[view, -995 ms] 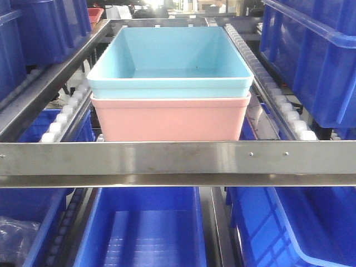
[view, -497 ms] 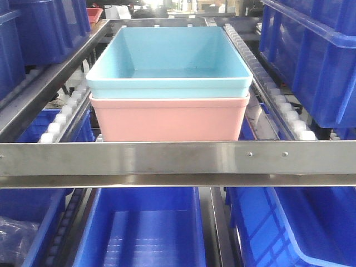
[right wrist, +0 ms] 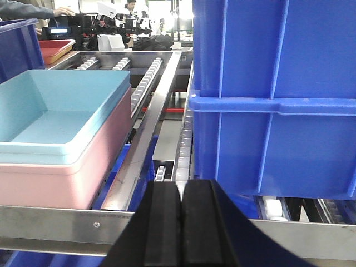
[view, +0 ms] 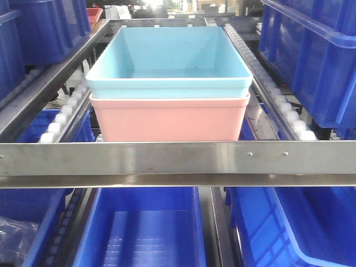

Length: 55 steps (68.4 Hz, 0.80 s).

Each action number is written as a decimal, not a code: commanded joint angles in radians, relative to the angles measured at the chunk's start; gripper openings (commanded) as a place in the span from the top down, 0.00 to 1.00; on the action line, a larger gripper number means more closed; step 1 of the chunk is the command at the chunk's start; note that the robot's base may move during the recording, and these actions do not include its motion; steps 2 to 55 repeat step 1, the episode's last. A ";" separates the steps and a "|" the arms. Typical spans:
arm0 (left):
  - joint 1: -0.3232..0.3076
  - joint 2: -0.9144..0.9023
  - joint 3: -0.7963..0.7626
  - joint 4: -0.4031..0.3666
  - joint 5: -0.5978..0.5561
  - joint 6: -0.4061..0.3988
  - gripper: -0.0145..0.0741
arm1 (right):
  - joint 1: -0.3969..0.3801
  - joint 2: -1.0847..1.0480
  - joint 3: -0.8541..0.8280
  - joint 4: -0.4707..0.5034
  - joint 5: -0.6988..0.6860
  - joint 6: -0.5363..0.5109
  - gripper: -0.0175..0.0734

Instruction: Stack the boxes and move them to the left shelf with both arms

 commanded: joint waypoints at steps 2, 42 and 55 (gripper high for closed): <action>-0.002 -0.015 0.031 0.002 -0.093 0.002 0.83 | -0.005 -0.020 -0.018 -0.009 -0.087 -0.002 0.75; -0.002 -0.015 0.031 0.002 -0.093 0.002 0.83 | -0.005 -0.020 -0.018 -0.009 -0.087 -0.002 0.75; -0.002 -0.015 0.031 0.002 -0.093 0.002 0.83 | -0.005 -0.020 -0.018 -0.009 -0.087 -0.002 0.75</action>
